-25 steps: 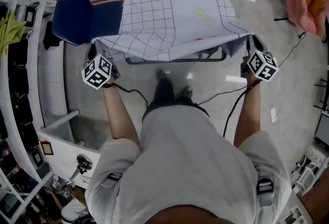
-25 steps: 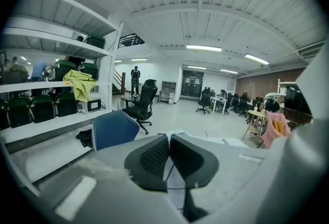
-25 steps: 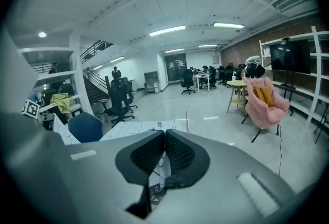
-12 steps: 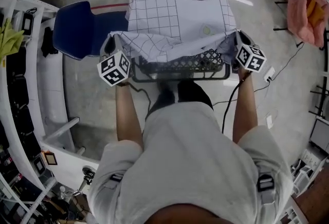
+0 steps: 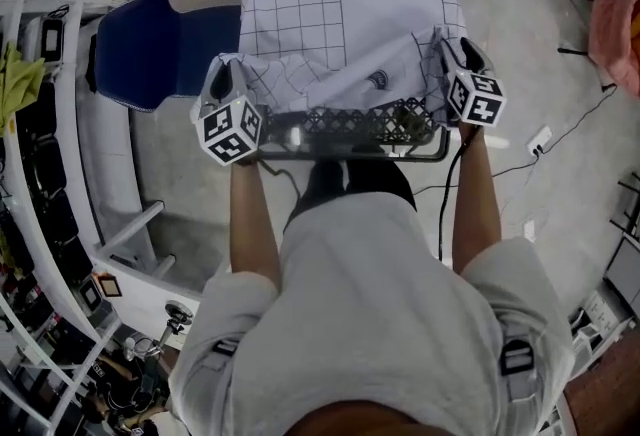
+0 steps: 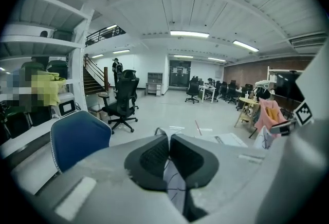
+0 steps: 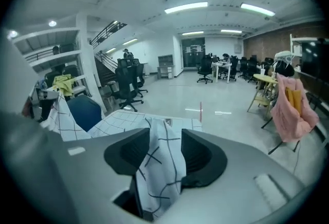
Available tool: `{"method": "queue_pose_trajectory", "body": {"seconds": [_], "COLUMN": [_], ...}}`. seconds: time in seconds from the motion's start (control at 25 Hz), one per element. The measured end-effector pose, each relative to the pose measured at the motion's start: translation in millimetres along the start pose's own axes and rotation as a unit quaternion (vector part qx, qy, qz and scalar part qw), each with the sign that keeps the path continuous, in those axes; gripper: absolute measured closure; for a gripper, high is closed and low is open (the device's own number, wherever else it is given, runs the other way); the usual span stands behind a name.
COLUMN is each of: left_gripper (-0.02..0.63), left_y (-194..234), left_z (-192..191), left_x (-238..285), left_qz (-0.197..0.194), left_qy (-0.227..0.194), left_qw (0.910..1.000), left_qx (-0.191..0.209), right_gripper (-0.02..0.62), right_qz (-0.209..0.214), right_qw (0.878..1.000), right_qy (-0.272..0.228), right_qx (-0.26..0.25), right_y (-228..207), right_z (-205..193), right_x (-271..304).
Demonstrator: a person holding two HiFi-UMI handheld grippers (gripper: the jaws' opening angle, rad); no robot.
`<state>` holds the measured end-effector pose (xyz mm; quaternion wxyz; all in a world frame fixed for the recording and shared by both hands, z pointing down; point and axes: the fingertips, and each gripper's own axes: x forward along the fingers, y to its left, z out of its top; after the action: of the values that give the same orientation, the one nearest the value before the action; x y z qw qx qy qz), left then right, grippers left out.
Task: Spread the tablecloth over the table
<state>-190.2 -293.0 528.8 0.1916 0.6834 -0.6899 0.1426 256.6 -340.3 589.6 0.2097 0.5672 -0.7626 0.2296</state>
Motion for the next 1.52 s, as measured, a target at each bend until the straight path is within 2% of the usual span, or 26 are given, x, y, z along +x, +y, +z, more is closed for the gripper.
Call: {"method": "queue_pose_trajectory", "body": {"seconds": [0.08, 0.2, 0.28, 0.4, 0.56, 0.68, 0.72, 0.76, 0.88, 1.0, 1.16, 1.32, 1.44, 1.52], "left_gripper": [0.583, 0.583, 0.583, 0.583, 0.583, 0.583, 0.583, 0.583, 0.583, 0.583, 0.583, 0.583, 0.583, 0.583], "left_y": [-9.0, -24.0, -31.2, -36.9, -30.3, -21.7, -18.1, -14.4, -6.5, -6.4, -5.3, 12.4, 37.3, 56.2], "left_z": [-6.5, -14.8, -19.5, -22.4, -19.4, -18.2, -18.1, -18.6, -21.3, -21.3, -20.3, -2.6, 23.3, 40.8], "left_x": [5.7, 14.6, 14.8, 13.0, 15.3, 18.9, 20.1, 20.5, 19.0, 15.8, 4.8, -14.4, -42.6, -67.1], "left_qz": [-0.005, -0.012, -0.015, -0.019, -0.011, -0.002, 0.002, 0.004, 0.007, -0.002, -0.021, -0.039, -0.042, -0.034], "left_qy": [0.009, 0.015, 0.016, 0.020, 0.025, 0.029, 0.030, 0.031, 0.031, 0.029, 0.022, -0.014, -0.054, -0.084], "left_qw": [0.9999, 0.9997, 0.9996, 0.9994, 0.9993, 0.9994, 0.9994, 0.9994, 0.9995, 0.9996, 0.9995, 0.9988, 0.9967, 0.9941], "left_qx": [0.007, 0.015, 0.019, 0.023, 0.024, 0.020, 0.017, 0.013, 0.005, 0.004, 0.002, -0.024, -0.043, -0.060], "right_gripper": [0.435, 0.505, 0.505, 0.460, 0.449, 0.458, 0.537, 0.586, 0.588, 0.588, 0.588, 0.588, 0.588, 0.588], "right_qz": [-0.018, 0.012, 0.014, -0.007, -0.055, -0.062, -0.059, -0.058, -0.062, -0.067, -0.100, -0.168, -0.212, -0.233], "right_qw": [0.999, 0.996, 0.991, 0.982, 0.974, 0.972, 0.972, 0.973, 0.979, 0.988, 0.992, 0.983, 0.968, 0.960], "right_qy": [0.000, 0.040, 0.081, 0.144, 0.180, 0.194, 0.194, 0.192, 0.171, 0.129, 0.068, -0.022, -0.096, -0.129], "right_qx": [-0.030, -0.080, -0.108, -0.120, -0.125, -0.116, -0.115, -0.112, -0.094, -0.054, 0.018, 0.073, 0.092, 0.089], "right_y": [5.2, 36.6, 49.7, 48.3, 23.5, 6.6, 4.3, 2.8, 1.0, -5.5, -47.2, -87.7, -92.4, -90.8], "right_z": [-13.5, -58.0, -98.1, -147.1, -164.8, -166.2, -163.5, -160.5, -146.9, -123.2, -90.8, -44.4, -15.4, -5.1], "right_x": [-23.4, -47.0, -51.8, -40.7, -2.6, 19.7, 23.6, 24.5, 10.1, -18.9, -84.2, -188.8, -272.5, -314.9]}}
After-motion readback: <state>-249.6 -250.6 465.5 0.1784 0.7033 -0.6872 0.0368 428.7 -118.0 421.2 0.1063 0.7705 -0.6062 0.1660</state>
